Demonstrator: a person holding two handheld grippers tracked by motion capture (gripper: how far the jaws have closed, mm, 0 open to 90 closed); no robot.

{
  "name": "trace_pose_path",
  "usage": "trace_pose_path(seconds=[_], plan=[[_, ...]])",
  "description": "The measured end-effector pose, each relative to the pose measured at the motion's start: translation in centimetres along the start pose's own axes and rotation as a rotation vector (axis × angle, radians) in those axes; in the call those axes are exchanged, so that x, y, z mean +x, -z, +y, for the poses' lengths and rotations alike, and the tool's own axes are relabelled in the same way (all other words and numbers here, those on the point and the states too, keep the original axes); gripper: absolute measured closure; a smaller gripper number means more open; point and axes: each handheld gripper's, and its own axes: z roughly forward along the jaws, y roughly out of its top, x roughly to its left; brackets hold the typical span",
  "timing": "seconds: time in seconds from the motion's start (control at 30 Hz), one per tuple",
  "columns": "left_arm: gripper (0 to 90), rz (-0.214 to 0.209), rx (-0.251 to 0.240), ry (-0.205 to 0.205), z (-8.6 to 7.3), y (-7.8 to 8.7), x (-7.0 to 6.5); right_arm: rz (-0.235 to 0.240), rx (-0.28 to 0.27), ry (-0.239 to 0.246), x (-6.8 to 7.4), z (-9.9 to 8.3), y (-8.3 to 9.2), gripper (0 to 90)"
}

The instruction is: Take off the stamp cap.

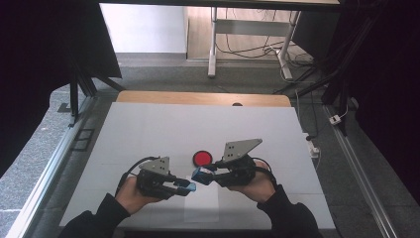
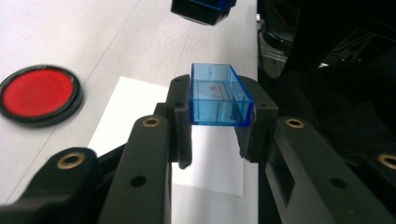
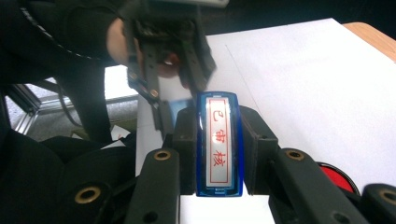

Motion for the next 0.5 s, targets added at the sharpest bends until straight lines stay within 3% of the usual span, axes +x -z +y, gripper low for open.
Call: trace_pose_path(seconds=[0.17, 0.33, 0.5], plan=[[68.8, 0.035, 0.032, 0.019, -0.1, 1.0, -1.0, -0.008, 0.004, -0.003, 0.0, -0.1, -0.1, 71.0], [68.7, 0.109, 0.072, 0.037, -0.3, 1.4, -1.5, -0.014, 0.008, -0.005, 0.1, -0.1, -0.2, 71.0], [68.7, 0.133, 0.061, 0.078, -0.8, 2.2, -1.6, -0.025, 0.014, -0.007, 0.0, -0.1, -0.2, 71.0]])
